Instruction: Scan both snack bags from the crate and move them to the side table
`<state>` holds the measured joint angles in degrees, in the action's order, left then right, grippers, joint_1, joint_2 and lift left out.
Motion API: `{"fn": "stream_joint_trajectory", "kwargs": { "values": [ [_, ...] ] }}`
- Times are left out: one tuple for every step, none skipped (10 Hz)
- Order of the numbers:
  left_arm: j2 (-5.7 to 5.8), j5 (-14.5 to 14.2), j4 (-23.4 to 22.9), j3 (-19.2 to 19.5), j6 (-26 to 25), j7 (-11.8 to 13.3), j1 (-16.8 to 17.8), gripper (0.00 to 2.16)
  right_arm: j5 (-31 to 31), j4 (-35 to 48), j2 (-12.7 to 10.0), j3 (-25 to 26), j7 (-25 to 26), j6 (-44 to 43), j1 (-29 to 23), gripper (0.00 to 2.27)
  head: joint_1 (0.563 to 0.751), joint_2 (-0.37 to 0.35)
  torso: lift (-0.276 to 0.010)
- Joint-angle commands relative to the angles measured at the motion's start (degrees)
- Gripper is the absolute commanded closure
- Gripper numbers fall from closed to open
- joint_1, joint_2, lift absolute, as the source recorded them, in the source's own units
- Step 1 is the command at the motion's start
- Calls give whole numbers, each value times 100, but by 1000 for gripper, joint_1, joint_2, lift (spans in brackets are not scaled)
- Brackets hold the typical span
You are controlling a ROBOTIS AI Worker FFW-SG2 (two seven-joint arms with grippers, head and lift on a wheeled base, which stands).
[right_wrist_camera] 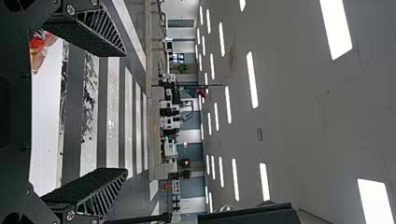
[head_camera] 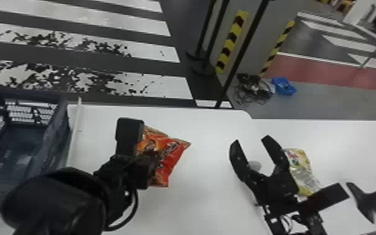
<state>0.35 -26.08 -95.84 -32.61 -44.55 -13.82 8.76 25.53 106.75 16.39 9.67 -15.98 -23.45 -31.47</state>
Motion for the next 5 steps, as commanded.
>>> {"fn": "stream_joint_trajectory", "kwargs": {
  "values": [
    [-50,-152,242,-123,82,37,-59,2148,-4,-40,-21,-9,-1,3,36,113,695,-350,-95],
    [-50,-152,382,-194,117,134,-59,2148,-4,-49,-21,-18,-1,-14,36,113,695,-350,-95],
    [-50,-161,497,-281,223,213,-41,2148,-4,-49,-21,-27,-1,3,45,113,695,-350,-95],
    [-50,-187,699,-299,293,433,-6,2148,-4,-49,-30,-35,-1,-14,45,113,695,-350,-95],
    [-50,-231,901,-378,469,547,38,2148,-4,-49,-30,-44,-1,-14,53,113,695,-350,-95]
  ]
}}
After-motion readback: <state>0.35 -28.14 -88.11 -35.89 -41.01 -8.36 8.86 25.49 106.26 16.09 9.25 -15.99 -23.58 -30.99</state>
